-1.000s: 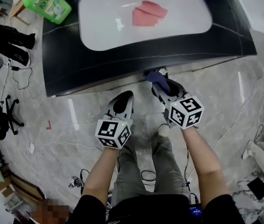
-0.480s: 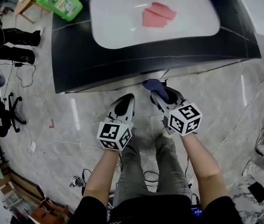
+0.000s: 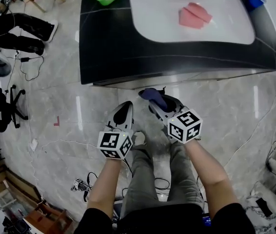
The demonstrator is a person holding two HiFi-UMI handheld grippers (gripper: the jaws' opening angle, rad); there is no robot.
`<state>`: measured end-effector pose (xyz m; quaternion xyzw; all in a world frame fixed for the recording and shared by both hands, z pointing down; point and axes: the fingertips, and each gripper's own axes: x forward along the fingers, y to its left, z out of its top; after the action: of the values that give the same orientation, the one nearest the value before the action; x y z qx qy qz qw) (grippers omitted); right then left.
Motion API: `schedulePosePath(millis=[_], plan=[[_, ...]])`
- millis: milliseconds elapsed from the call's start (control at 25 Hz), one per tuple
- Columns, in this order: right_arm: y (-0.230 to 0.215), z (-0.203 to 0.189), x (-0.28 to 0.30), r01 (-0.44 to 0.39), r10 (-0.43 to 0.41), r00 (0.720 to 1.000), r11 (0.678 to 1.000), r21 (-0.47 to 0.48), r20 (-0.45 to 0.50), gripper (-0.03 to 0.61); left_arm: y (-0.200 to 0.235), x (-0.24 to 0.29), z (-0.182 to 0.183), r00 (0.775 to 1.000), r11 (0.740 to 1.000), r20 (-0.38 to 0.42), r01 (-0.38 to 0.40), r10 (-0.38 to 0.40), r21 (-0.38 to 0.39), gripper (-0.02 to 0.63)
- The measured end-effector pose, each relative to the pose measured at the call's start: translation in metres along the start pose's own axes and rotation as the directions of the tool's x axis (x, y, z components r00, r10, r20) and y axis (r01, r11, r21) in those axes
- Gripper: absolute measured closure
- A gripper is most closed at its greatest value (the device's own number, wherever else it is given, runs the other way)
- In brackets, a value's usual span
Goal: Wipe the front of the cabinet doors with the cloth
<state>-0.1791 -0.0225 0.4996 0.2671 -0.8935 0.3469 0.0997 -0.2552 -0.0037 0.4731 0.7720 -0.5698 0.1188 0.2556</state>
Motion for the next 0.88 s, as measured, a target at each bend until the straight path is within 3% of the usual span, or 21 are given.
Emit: schedulePosePath(millis=[480,880], plan=[[0.058,-0.021,0.098,-0.073,0.07,0.995,0.996,-0.042,-0.066,0.459,0.094,-0.037,-0.018,0.996,0.996,0.002,-0.086,0.086,-0.035,0.62],[0.034,-0.013,0.102,-0.013,0.007,0.998,0.997,-0.078,-0.069,0.459,0.101,-0.028,-0.015,0.995,0.995,0.006,-0.096,0.096,-0.025,0.62]])
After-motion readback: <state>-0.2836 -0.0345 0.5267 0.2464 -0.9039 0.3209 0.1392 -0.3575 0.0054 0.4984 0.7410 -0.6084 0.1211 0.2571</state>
